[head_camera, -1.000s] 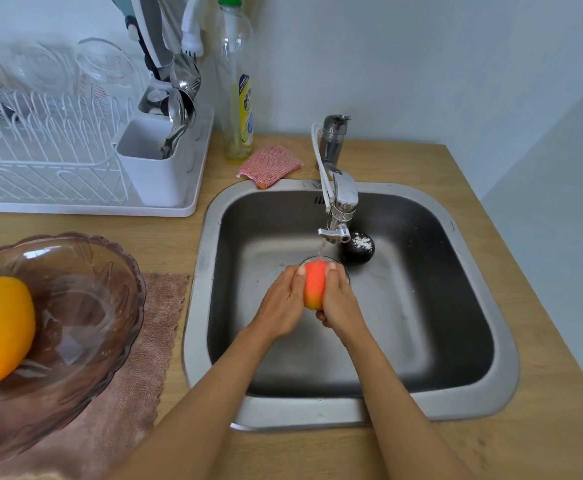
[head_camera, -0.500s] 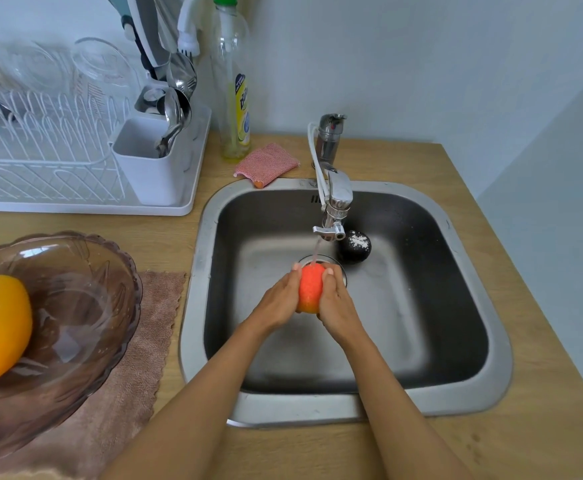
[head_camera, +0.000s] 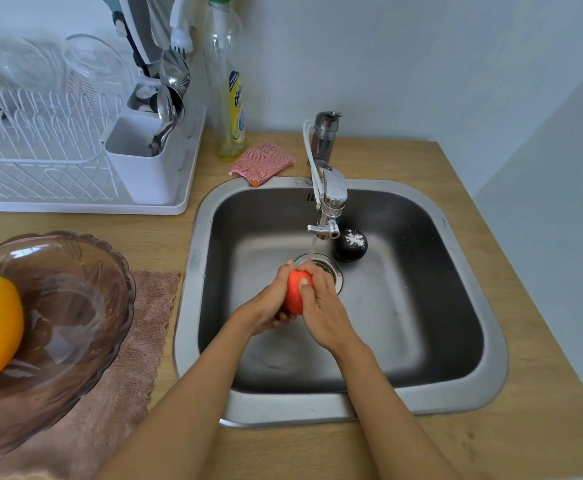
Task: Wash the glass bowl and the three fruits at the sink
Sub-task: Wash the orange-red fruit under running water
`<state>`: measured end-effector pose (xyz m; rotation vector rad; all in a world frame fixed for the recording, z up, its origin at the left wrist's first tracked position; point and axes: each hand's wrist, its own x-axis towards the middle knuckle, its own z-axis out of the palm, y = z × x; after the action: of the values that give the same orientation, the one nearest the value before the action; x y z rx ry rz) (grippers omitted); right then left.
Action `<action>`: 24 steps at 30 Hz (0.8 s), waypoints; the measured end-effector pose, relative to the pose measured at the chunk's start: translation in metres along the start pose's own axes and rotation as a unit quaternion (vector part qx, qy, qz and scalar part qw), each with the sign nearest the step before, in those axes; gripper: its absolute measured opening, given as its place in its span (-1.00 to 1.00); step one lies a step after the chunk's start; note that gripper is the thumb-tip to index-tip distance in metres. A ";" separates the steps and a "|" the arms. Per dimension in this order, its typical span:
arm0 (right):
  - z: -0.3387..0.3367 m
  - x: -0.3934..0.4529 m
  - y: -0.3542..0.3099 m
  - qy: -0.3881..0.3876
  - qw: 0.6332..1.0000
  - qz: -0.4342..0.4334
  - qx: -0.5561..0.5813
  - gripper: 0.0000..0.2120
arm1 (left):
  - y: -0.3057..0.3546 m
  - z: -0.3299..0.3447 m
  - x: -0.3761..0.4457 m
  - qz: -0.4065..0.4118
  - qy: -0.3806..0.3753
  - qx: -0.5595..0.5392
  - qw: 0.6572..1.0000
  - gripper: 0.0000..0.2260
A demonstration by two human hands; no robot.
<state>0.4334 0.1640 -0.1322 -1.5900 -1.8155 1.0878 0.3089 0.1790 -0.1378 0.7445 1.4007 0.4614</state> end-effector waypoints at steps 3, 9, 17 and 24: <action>-0.002 0.003 -0.004 0.040 0.995 0.049 0.078 -0.73 | -0.002 0.009 -0.003 0.079 0.056 0.058 0.994 -0.39; -0.009 0.012 -0.012 0.030 0.948 0.230 0.218 -0.68 | -0.012 0.014 -0.009 0.227 0.111 0.197 0.947 -0.58; -0.005 0.005 -0.008 0.009 0.986 0.129 0.109 -0.58 | -0.011 0.009 -0.002 0.216 0.173 0.172 0.945 -0.63; -0.012 0.004 -0.015 0.074 0.979 0.136 0.133 -0.66 | -0.013 0.011 -0.011 0.267 0.139 0.194 0.934 -0.63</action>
<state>0.4335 0.1703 -0.1142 -1.7341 -1.3216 1.2376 0.3169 0.1605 -0.1393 1.4470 1.5683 0.7440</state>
